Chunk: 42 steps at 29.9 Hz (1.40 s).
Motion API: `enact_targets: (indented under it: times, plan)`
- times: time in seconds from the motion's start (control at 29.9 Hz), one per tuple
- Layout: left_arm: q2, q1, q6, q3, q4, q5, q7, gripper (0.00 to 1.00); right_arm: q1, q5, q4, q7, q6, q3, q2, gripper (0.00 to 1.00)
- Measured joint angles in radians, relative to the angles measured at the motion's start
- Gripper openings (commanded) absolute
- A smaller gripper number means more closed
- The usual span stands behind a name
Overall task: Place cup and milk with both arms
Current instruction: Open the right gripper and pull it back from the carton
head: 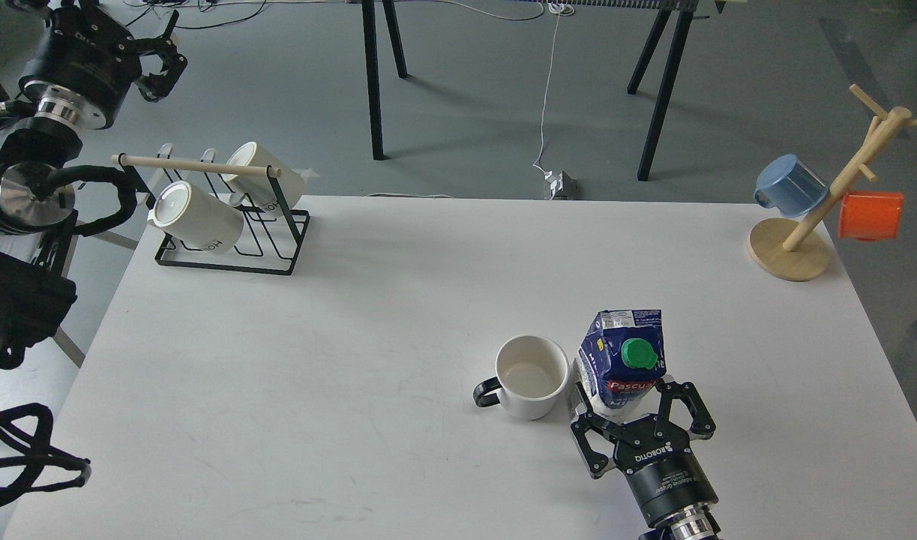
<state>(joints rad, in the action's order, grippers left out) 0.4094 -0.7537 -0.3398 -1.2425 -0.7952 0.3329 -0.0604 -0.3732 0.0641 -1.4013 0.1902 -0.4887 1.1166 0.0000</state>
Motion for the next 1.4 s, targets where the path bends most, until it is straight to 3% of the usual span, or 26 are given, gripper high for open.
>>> enact_targets:
  times: [0.7,1.04,1.4]
  plan:
    - [0.002,-0.002,0.0,0.0,0.006,-0.004,-0.002,1.0,-0.112,-0.003,-0.017,-0.001,0.0,-0.037,-0.03,0.99]
    - [-0.003,-0.031,-0.002,-0.002,-0.006,-0.011,-0.001,1.0,-0.275,-0.009,-0.075,-0.001,0.0,0.176,-0.126,0.98]
    - [0.013,-0.023,-0.021,-0.003,0.007,-0.014,-0.002,1.0,-0.027,-0.002,-0.099,-0.01,0.0,0.367,-0.35,0.99]
